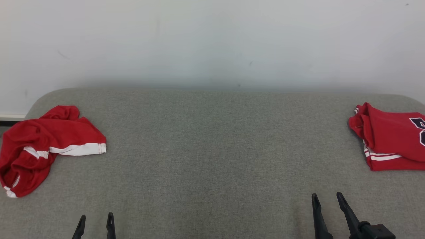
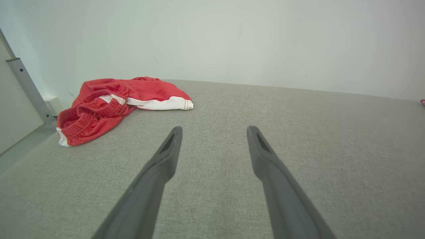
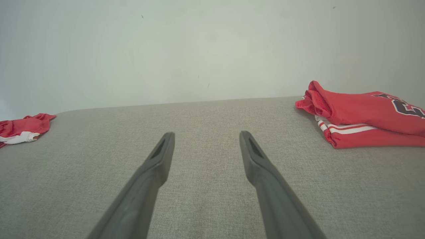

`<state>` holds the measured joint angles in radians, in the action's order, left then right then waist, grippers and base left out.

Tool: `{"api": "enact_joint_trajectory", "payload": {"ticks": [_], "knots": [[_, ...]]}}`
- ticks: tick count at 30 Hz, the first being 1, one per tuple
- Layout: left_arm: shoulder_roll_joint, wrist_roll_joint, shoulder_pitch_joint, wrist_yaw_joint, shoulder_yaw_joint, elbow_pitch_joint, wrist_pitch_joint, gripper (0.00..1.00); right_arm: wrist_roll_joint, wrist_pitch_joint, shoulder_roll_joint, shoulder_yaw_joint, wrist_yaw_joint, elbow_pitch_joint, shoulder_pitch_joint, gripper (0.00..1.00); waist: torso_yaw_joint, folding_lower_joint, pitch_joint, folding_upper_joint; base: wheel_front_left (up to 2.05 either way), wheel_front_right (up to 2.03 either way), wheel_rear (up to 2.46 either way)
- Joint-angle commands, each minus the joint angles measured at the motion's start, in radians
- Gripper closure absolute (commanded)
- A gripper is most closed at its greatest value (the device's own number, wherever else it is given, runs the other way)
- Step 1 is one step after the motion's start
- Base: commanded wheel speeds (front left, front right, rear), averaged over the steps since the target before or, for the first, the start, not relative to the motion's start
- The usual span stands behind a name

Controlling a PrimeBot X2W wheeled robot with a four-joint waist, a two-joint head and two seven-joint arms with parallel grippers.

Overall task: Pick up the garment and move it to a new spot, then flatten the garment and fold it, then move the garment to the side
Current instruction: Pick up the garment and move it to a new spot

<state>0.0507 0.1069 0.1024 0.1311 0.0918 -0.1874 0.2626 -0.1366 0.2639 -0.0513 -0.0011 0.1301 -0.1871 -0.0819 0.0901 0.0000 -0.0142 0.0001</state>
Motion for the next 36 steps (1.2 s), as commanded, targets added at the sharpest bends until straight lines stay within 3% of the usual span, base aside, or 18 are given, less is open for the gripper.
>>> {"api": "enact_joint_trajectory", "payload": {"ticks": [1, 17, 36], "knots": [[-0.001, -0.006, -0.003, -0.001, 0.004, 0.0, 0.002, 0.0, -0.006, 0.001, 0.002, -0.001, 0.001, -0.003, -0.006, 0.0, 0.026, 0.0, -0.001, -0.0001, 0.0, 0.0, 0.0], [-0.001, -0.008, 0.008, -0.007, 0.015, -0.004, 0.002, 0.0, -0.022, 0.001, 0.002, -0.007, 0.001, -0.01, -0.014, 0.0, 0.226, 0.0, 0.01, -0.0001, 0.0, 0.0, 0.0], [-0.001, -0.006, 0.018, -0.007, 0.057, -0.007, 0.002, 0.0, -0.029, 0.001, 0.002, 0.01, 0.001, -0.022, 0.001, 0.0, 0.415, 0.0, 0.013, -0.0001, 0.0, 0.0, 0.0]]}}
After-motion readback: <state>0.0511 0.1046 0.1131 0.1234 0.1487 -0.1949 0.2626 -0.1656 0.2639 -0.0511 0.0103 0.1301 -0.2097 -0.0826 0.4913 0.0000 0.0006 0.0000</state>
